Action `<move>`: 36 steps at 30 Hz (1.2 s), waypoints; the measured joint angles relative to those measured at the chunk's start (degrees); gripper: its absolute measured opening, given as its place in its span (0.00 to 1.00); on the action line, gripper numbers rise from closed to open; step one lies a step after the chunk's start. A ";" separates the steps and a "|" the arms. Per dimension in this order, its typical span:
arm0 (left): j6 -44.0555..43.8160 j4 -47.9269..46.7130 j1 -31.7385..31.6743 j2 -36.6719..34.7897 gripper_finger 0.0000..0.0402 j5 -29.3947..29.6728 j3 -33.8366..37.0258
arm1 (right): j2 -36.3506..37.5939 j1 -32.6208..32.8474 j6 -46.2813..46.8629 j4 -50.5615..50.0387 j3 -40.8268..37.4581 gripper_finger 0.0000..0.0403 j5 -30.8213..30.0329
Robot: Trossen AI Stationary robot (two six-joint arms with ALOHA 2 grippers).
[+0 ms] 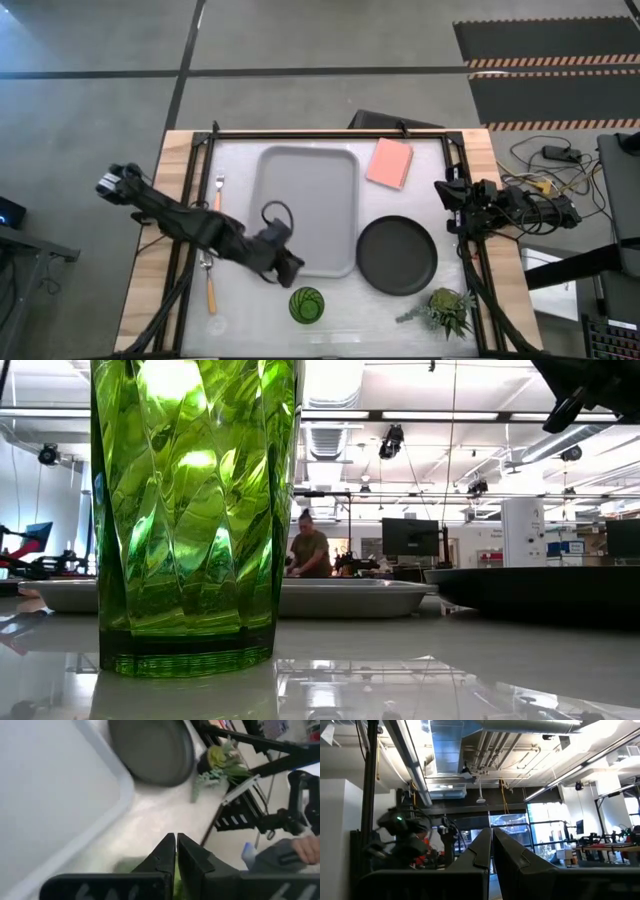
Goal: Pick and place plate/cup/fork/spoon on tray
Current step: Put the green cup on the gray serving tray
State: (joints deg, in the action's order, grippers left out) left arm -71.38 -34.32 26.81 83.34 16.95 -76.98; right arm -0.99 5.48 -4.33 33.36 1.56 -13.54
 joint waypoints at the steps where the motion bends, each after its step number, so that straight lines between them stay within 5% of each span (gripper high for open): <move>1: 0.25 -1.10 0.10 1.41 0.00 0.00 -2.25 | 0.00 0.00 -0.16 0.00 0.00 0.02 -0.01; 9: 1.20 -10.23 -0.04 8.55 0.00 -2.47 -12.23 | -0.02 0.00 -0.41 -0.01 0.15 0.02 -0.05; 15: -2.30 -11.85 0.61 9.40 0.00 -12.55 -10.59 | -1.17 0.00 -0.78 -0.57 0.21 0.02 -0.11; 27: 6.65 -11.79 0.03 8.84 0.00 -13.09 -10.53 | -5.21 0.00 -0.82 -0.54 0.22 0.02 -3.10; 36: 7.29 -12.75 -0.94 8.77 0.24 -13.52 -7.97 | -6.21 0.00 -0.82 -0.50 0.26 0.02 -3.08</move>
State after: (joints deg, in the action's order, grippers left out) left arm -64.10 -47.07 25.87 92.12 3.43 -84.95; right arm -7.20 5.48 -5.15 32.86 1.83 -16.62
